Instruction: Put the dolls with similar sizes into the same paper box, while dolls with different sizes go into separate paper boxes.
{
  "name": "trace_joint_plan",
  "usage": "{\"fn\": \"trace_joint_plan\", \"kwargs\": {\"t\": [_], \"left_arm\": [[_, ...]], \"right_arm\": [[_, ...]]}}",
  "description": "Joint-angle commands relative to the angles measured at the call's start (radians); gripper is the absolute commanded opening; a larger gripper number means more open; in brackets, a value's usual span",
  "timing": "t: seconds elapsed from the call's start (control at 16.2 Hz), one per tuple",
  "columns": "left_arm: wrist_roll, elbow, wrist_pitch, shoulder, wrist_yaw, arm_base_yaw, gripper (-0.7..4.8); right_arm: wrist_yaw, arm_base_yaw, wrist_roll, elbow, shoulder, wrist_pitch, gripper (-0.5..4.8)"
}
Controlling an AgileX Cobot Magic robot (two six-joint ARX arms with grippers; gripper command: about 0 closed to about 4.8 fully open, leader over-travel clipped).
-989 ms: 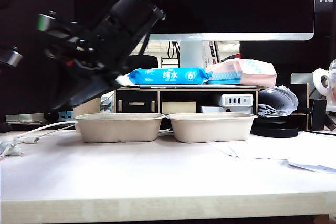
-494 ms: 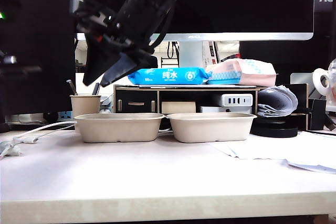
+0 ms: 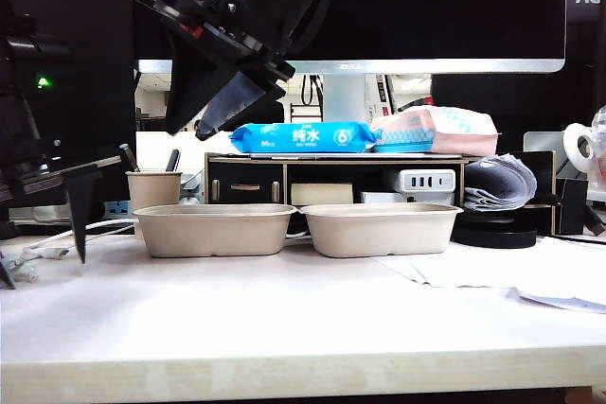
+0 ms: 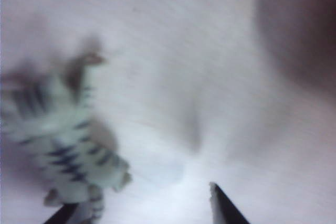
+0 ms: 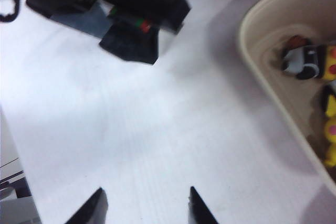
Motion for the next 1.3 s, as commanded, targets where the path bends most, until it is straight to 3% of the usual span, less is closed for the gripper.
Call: {"fn": "trace_joint_plan", "kwargs": {"t": [0.06,0.68,0.99,1.3], "left_arm": [[0.038,-0.006,-0.046,-0.023,-0.021,0.001,3.04],[0.107,-0.007,-0.01,-0.127,-0.275,0.001,3.0],[0.102,-0.008,0.018,-0.102,-0.25,0.001,3.0],[0.021,-0.008,0.025,-0.065,-0.232,0.001,3.0]], "right_arm": [[-0.005,0.002,-0.013,0.003,-0.009,0.006,2.03],[-0.005,0.003,-0.015,0.003,-0.009,0.034,2.03],[-0.005,0.002,-0.015,0.003,-0.009,0.038,2.03],[-0.005,0.002,-0.015,0.003,-0.009,0.029,2.03]]}}
